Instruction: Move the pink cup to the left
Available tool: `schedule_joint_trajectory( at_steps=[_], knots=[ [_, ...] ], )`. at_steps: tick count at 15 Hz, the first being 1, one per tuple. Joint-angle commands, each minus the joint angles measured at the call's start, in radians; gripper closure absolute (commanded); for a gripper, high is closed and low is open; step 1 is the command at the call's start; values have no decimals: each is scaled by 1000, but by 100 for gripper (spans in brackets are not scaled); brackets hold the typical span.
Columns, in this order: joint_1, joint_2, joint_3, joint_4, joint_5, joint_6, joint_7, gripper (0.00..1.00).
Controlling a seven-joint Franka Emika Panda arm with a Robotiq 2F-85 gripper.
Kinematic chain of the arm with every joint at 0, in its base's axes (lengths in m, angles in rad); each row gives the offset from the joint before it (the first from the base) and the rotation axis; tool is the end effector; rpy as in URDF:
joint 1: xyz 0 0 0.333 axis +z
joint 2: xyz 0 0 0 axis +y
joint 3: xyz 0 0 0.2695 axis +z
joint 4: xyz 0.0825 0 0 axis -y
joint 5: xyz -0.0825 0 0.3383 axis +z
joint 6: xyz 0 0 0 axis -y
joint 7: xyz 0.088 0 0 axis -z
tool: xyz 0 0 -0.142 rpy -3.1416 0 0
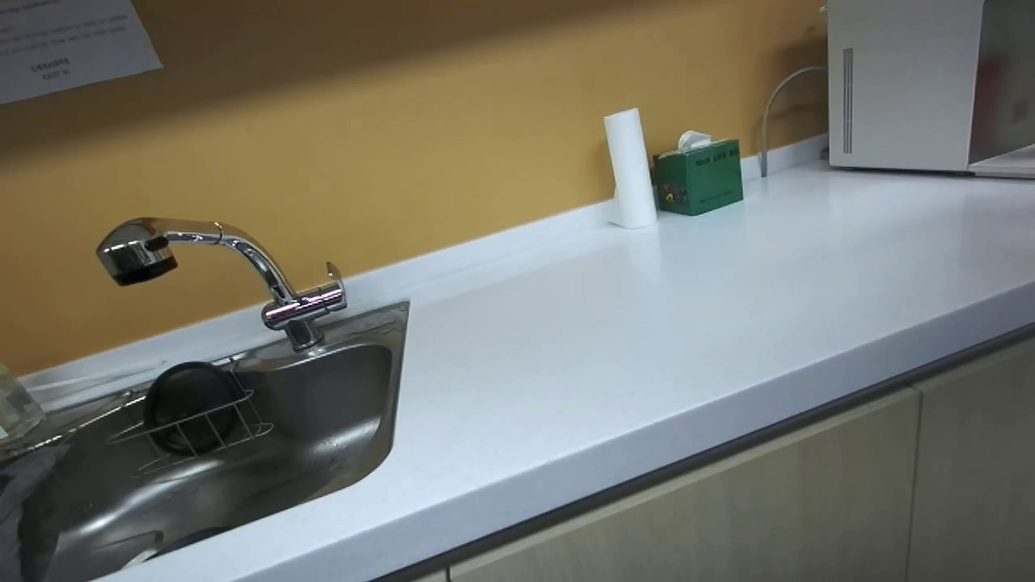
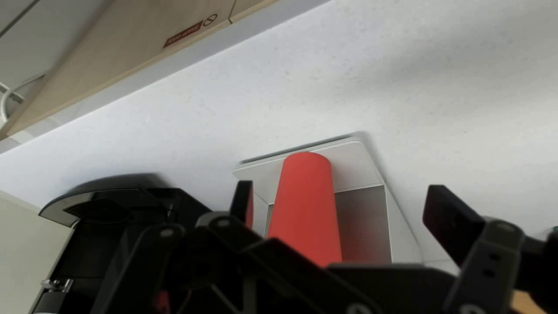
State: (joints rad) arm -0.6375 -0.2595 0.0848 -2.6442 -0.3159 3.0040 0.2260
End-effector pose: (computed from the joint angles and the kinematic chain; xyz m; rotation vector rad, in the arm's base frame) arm 0.3976 -0.2214 0.3576 2.6916 -0.6518 0.8214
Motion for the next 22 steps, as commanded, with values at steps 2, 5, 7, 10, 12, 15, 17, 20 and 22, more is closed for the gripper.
schedule_joint_trajectory(
  at_steps=[2,5,7,10,12,15,17,20,22],
  knots=[
    [-7,11,8,14,0,0,7,0],
    [48,52,-35,30,41,43,-83,0],
    [90,99,-73,55,72,90,-172,0],
    [149,166,-130,97,121,147,-284,0],
    [312,218,-219,116,294,193,-425,0],
    [535,184,-263,137,573,159,-544,0],
    [616,134,-304,165,749,95,-676,0],
    [581,179,-249,141,674,162,-605,0],
    [568,189,-250,135,669,164,-605,0]
  ],
)
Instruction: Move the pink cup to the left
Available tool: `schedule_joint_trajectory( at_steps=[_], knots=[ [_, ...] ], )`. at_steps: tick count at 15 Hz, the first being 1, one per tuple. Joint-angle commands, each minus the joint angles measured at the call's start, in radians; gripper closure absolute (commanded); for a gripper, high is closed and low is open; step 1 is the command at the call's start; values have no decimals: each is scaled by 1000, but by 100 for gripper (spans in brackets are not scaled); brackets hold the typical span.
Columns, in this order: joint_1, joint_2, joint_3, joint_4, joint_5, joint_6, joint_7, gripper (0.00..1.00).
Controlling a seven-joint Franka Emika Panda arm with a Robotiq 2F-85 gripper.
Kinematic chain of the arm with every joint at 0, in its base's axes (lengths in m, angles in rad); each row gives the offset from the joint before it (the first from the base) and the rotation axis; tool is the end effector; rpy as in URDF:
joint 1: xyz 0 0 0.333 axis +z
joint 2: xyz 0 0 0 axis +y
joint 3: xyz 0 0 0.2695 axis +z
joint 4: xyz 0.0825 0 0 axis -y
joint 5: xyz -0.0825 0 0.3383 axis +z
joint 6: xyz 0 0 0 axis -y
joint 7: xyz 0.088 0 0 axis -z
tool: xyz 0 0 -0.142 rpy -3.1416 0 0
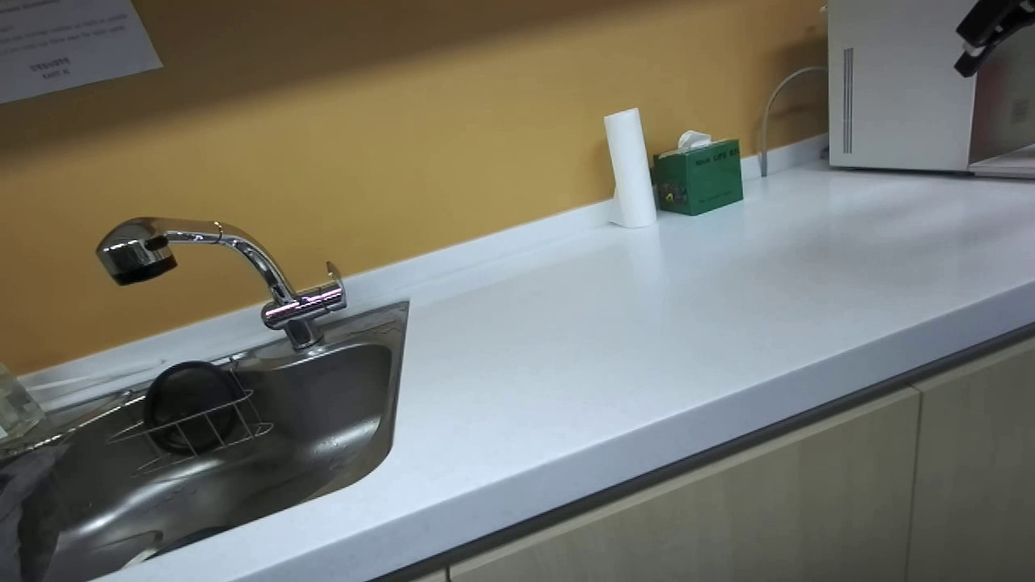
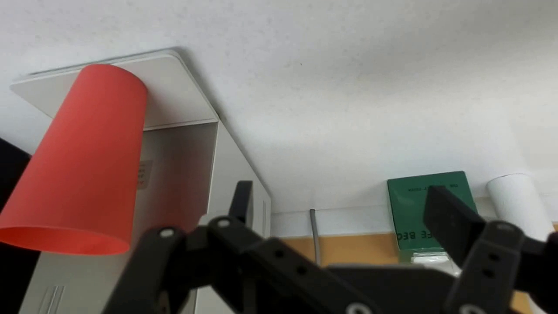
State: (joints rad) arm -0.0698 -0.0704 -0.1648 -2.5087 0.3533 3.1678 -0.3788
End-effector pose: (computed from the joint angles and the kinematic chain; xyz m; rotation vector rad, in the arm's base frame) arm 0.4799 -0.1473 0.3512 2.8386 -0.3084 1.0773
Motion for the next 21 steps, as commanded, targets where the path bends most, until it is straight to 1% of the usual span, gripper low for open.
schedule_joint_trajectory(
  at_steps=[1,2,5,6,7,8,10,11,12,13,14,17,21],
  knots=[
    [3,11,3,3,1,9,-3,0],
    [-30,55,8,11,-39,44,31,0],
    [-69,150,-20,35,-65,142,52,0],
    [-94,181,-36,37,-148,186,123,0],
    [-61,216,-75,55,-38,223,30,0],
    [-43,246,-103,66,0,266,27,0],
    [-7,285,-132,89,101,315,25,0],
    [7,298,-136,104,142,325,32,0],
    [49,306,-175,140,196,299,9,0],
    [65,317,-179,151,223,300,17,0],
    [105,334,-215,179,268,296,5,0],
    [198,367,-298,237,354,294,-2,0],
    [304,398,-402,265,422,293,-12,0]
  ],
)
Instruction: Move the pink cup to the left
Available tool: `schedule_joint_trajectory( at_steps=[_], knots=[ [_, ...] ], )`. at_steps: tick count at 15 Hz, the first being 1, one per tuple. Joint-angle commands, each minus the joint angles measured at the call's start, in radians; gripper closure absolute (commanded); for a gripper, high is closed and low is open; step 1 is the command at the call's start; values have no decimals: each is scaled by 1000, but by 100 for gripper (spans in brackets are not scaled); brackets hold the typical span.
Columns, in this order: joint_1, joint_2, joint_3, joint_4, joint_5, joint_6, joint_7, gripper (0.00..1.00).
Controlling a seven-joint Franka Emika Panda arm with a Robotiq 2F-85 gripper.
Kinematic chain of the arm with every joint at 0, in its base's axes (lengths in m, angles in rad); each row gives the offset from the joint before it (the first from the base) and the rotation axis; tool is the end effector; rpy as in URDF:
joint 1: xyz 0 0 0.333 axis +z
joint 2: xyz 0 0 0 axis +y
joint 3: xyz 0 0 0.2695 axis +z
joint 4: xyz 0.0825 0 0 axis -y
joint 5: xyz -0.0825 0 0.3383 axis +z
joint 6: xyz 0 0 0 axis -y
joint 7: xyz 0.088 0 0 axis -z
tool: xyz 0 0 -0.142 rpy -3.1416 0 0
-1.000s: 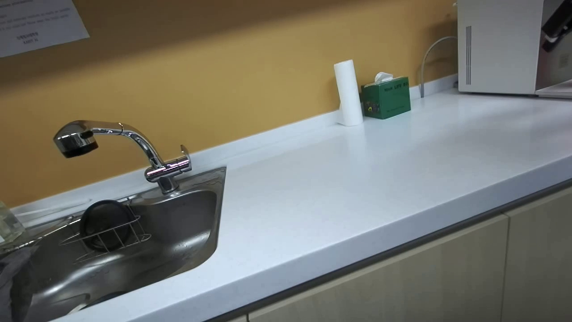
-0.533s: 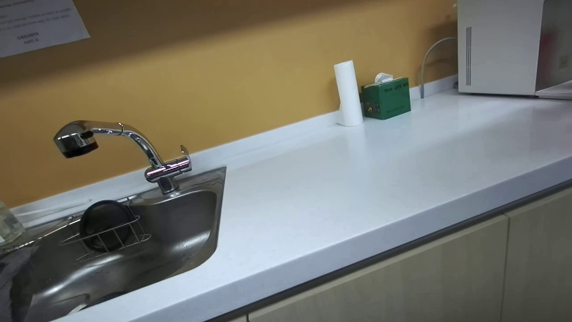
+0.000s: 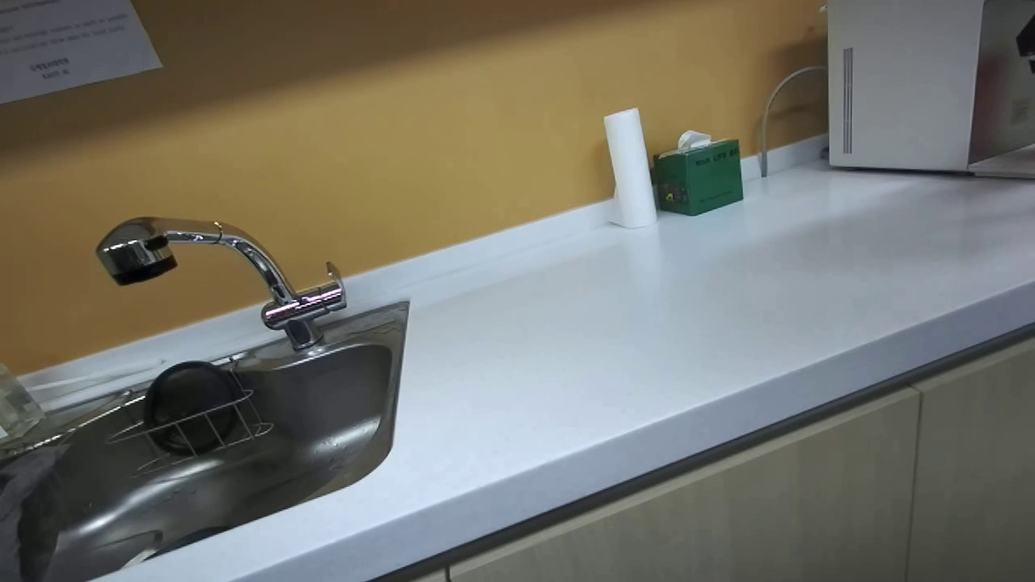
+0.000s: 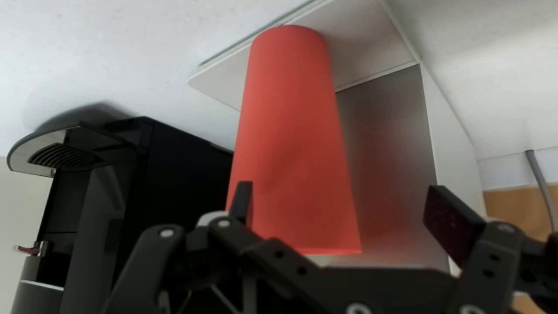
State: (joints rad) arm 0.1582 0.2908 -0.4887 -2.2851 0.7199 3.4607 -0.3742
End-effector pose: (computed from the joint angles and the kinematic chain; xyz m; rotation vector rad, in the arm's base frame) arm 0.4938 -0.2517 0.3166 2.4359 -0.8430 1.1715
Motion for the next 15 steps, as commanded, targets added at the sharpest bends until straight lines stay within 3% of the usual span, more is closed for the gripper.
schedule_joint_trajectory(
  at_steps=[1,11,15],
  knots=[
    [100,45,-102,42,68,0,-19,0],
    [251,143,-283,45,96,-1,-31,0],
    [254,162,-290,51,75,-1,-12,0]
  ],
)
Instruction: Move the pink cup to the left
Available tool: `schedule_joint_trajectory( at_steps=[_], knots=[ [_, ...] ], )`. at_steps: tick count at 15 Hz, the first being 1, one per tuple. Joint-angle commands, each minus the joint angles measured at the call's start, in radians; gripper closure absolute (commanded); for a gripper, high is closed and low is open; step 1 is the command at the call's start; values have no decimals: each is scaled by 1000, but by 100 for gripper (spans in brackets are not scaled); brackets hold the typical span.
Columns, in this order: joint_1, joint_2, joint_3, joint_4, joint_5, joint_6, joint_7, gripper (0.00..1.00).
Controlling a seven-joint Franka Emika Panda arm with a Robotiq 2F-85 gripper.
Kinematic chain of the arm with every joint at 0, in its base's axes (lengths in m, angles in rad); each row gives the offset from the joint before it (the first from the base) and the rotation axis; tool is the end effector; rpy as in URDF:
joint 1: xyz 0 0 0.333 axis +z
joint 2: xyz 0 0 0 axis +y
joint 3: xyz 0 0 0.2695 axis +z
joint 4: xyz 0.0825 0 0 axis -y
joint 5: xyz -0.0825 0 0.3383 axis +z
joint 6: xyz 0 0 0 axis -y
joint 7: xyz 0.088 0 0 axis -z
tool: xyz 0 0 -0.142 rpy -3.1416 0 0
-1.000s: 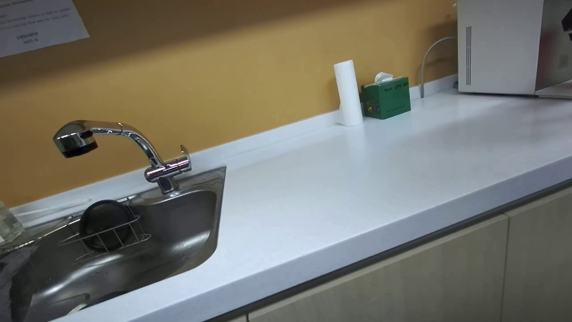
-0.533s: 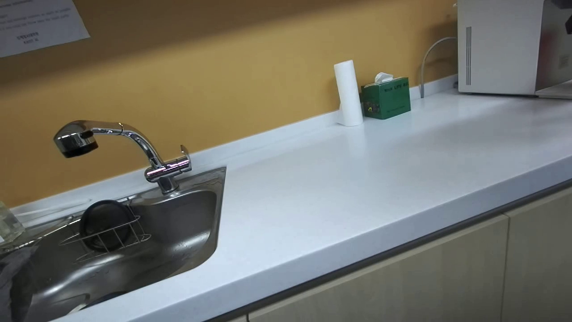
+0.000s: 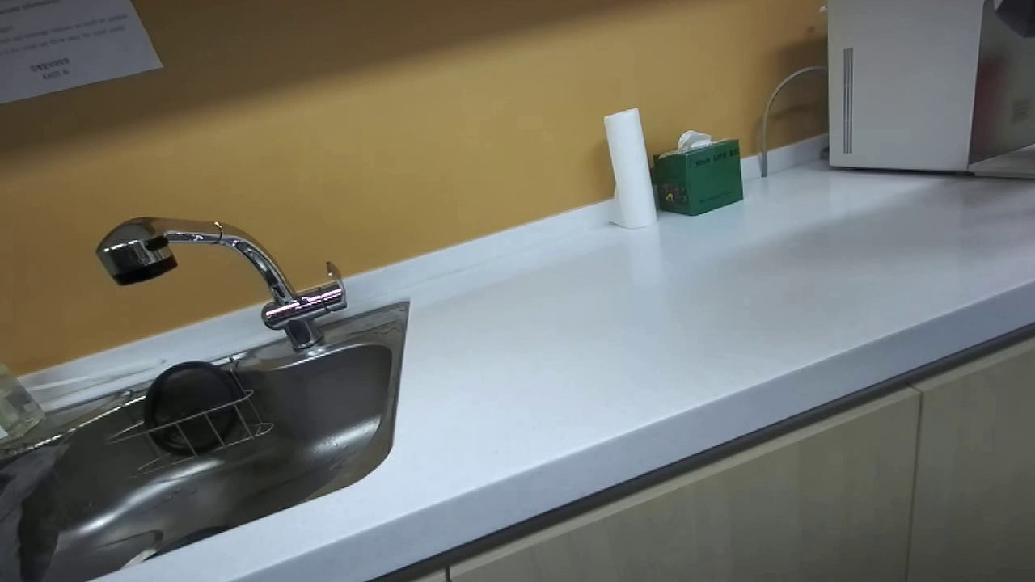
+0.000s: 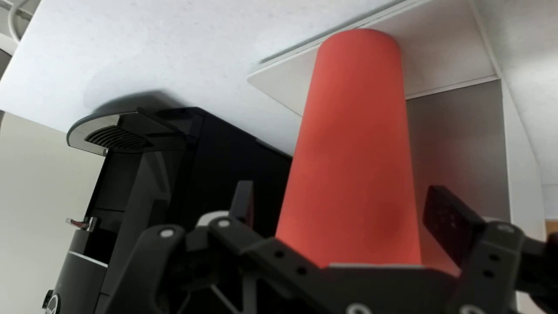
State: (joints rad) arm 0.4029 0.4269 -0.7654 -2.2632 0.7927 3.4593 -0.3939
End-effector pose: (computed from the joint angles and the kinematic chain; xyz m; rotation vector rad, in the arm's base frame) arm 0.4866 -0.2674 0.3063 2.3311 -0.7987 1.0774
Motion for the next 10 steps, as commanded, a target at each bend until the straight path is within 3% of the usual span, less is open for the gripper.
schedule_joint_trajectory(
  at_steps=[1,10],
  knots=[
    [5,29,-8,33,0,0,12,0],
    [-124,29,115,94,-58,0,56,0]
  ],
)
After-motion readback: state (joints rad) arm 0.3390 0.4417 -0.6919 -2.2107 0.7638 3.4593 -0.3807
